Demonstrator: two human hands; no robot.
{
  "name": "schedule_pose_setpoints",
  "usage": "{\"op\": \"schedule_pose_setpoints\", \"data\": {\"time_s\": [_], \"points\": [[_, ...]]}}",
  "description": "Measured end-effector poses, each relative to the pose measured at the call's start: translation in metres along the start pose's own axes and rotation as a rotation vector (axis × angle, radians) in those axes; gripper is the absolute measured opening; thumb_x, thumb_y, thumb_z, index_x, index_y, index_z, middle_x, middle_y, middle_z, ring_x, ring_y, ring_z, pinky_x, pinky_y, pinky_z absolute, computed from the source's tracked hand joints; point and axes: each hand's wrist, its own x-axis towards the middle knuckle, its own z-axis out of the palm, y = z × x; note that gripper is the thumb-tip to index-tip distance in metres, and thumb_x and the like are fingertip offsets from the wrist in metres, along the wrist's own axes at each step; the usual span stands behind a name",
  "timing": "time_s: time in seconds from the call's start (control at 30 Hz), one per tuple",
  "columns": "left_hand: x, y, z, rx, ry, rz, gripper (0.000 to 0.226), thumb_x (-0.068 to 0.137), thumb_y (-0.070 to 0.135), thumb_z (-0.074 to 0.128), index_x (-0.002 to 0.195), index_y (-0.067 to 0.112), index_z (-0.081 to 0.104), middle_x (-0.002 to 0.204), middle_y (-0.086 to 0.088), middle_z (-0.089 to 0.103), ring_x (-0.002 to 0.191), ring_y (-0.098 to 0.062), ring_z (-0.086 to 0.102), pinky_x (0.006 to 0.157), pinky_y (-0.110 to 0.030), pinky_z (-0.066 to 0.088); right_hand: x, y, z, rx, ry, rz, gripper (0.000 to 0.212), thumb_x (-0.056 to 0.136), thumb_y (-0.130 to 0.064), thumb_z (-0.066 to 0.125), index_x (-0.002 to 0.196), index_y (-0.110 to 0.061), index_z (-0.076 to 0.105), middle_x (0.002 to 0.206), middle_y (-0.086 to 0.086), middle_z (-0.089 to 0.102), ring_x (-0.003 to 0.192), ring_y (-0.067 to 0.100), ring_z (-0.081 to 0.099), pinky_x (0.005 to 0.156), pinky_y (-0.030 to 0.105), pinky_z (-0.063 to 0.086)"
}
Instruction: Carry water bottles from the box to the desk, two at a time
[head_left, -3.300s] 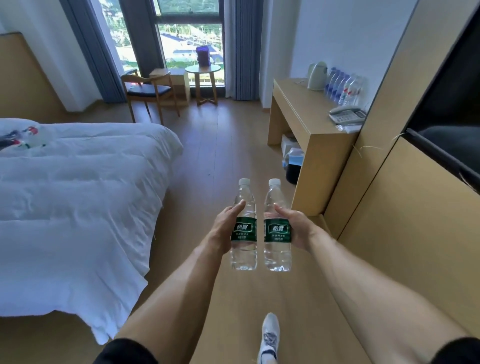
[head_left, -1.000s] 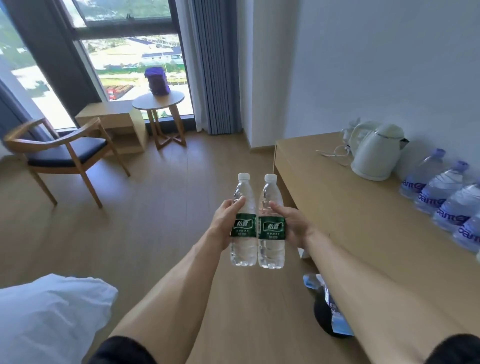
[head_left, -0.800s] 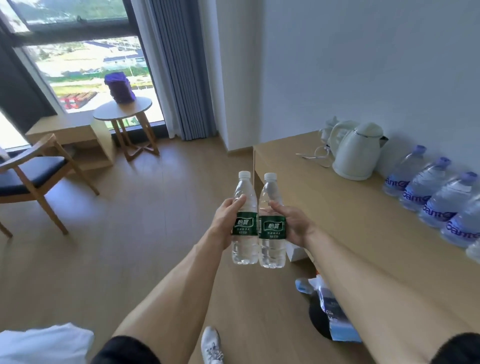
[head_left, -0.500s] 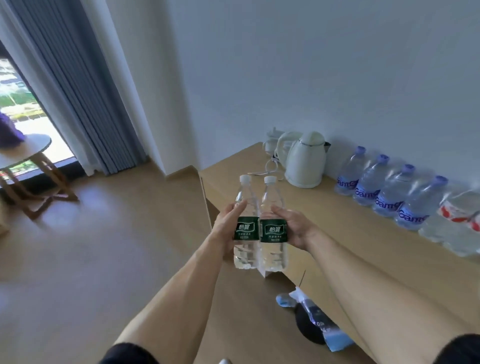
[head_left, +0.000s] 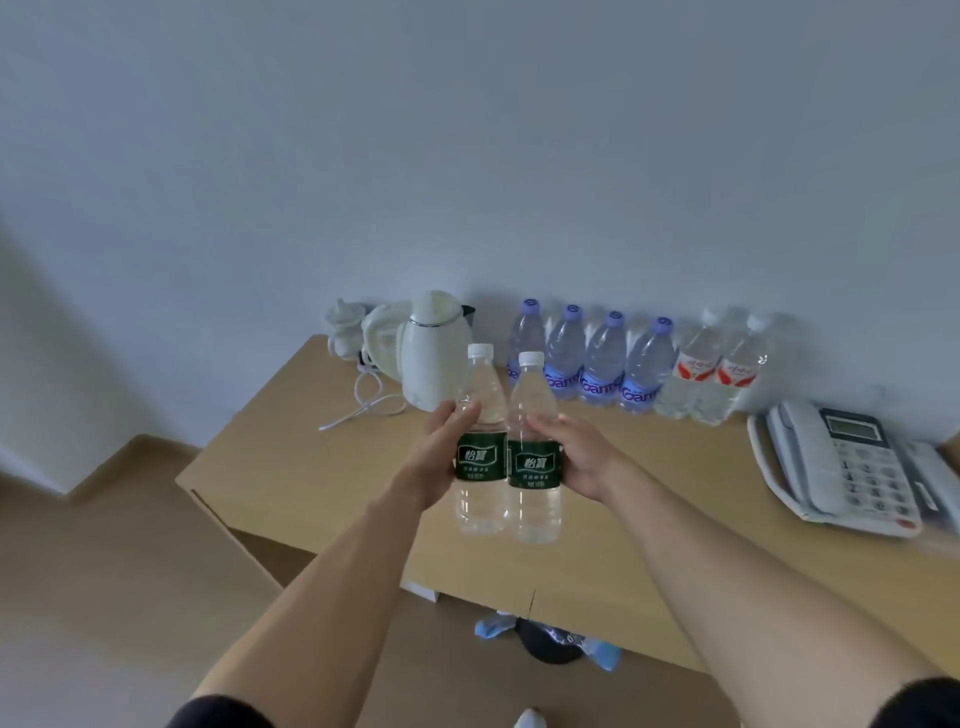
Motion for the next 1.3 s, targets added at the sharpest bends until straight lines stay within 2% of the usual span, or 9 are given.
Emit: {"op": "schedule_pose_setpoints", "data": {"time_s": [0.17, 0.43, 0.53, 0.73, 0.9, 1.0, 1.1, 1.2, 1.3], "points": [[0.038, 0.005, 0.020, 0.028, -0.064, -0.015, 0.058, 0.081, 0.043, 0.071, 0.131, 0.014, 0.060, 0.118, -0.017, 0.071, 0.107, -0.035, 0.070, 0.079, -0.043, 0.057, 0.018, -0.010, -0.034, 0.018, 0.073, -0.047, 0.045, 0.093, -0.020, 0.066, 0.128, 0.006, 0.057, 0.124, 0.027, 0.066, 0.118, 0.049, 0.060, 0.101, 0.069, 0.043], [0.082, 0.017, 0.026, 0.167, -0.101, 0.041, 0.053, 0.085, 0.042, 0.073, 0.132, 0.023, 0.056, 0.112, 0.003, 0.075, 0.097, -0.010, 0.073, 0.077, -0.029, 0.049, 0.057, -0.031, -0.060, -0.099, 0.159, -0.075, 0.049, 0.086, -0.023, 0.076, 0.129, -0.009, 0.056, 0.126, 0.014, 0.067, 0.120, 0.029, 0.062, 0.108, 0.047, 0.042], [0.096, 0.018, 0.020, 0.204, -0.137, 0.047, 0.055, 0.083, 0.041, 0.069, 0.132, 0.021, 0.054, 0.118, 0.000, 0.073, 0.103, -0.012, 0.071, 0.084, -0.033, 0.045, 0.067, -0.032, -0.069, -0.149, 0.151, -0.062, 0.046, 0.084, -0.019, 0.078, 0.126, -0.015, 0.059, 0.122, 0.013, 0.068, 0.115, 0.024, 0.064, 0.106, 0.040, 0.044], [0.123, 0.017, 0.002, 0.214, -0.275, 0.058, 0.049, 0.093, 0.010, 0.066, 0.137, 0.007, 0.045, 0.128, -0.017, 0.067, 0.120, -0.031, 0.064, 0.097, -0.040, 0.051, 0.084, -0.027, -0.082, -0.294, 0.197, -0.078, 0.053, 0.080, -0.012, 0.083, 0.125, -0.026, 0.059, 0.124, 0.000, 0.067, 0.120, 0.016, 0.059, 0.105, 0.035, 0.046], [0.145, 0.020, -0.008, 0.295, -0.270, 0.088, 0.047, 0.091, -0.003, 0.067, 0.134, 0.008, 0.052, 0.126, -0.017, 0.063, 0.115, -0.030, 0.064, 0.090, -0.032, 0.054, 0.092, -0.027, -0.080, -0.387, 0.292, -0.106, 0.052, 0.074, -0.015, 0.088, 0.109, -0.039, 0.056, 0.106, -0.028, 0.062, 0.102, -0.012, 0.058, 0.080, 0.015, 0.044], [0.156, 0.021, -0.010, 0.286, -0.295, 0.086, 0.049, 0.090, -0.002, 0.069, 0.134, 0.011, 0.052, 0.124, -0.009, 0.067, 0.117, -0.024, 0.065, 0.090, -0.028, 0.051, 0.096, -0.028, -0.080, -0.419, 0.336, -0.097, 0.057, 0.074, -0.015, 0.088, 0.107, -0.042, 0.050, 0.103, -0.034, 0.054, 0.099, -0.011, 0.056, 0.094, 0.028, 0.048], [0.164, 0.020, -0.011, 0.287, -0.314, 0.094, 0.055, 0.085, 0.001, 0.074, 0.135, 0.010, 0.051, 0.122, -0.008, 0.069, 0.115, -0.021, 0.066, 0.092, -0.030, 0.052, 0.097, -0.025, -0.081, -0.442, 0.335, -0.098, 0.058, 0.073, -0.015, 0.089, 0.119, -0.033, 0.059, 0.117, -0.017, 0.068, 0.112, 0.005, 0.063, 0.101, 0.046, 0.053], [0.168, 0.016, -0.016, 0.276, -0.327, 0.101, 0.053, 0.088, -0.004, 0.071, 0.135, 0.009, 0.051, 0.124, -0.010, 0.069, 0.117, -0.026, 0.064, 0.094, -0.033, 0.053, 0.097, -0.025, -0.078, -0.464, 0.383, -0.086, 0.086, 0.073, -0.016, 0.089, 0.147, -0.017, 0.045, 0.141, -0.004, 0.058, 0.127, 0.013, 0.057, 0.102, 0.050, 0.052], [0.168, 0.016, -0.021, 0.259, -0.346, 0.101, 0.056, 0.086, -0.002, 0.074, 0.135, 0.008, 0.051, 0.125, -0.011, 0.068, 0.119, -0.027, 0.063, 0.096, -0.034, 0.053, 0.100, -0.027, -0.075, -0.513, 0.382, -0.081, 0.090, 0.073, -0.018, 0.089, 0.150, -0.017, 0.041, 0.141, -0.004, 0.057, 0.130, 0.013, 0.053, 0.102, 0.049, 0.052]]}}
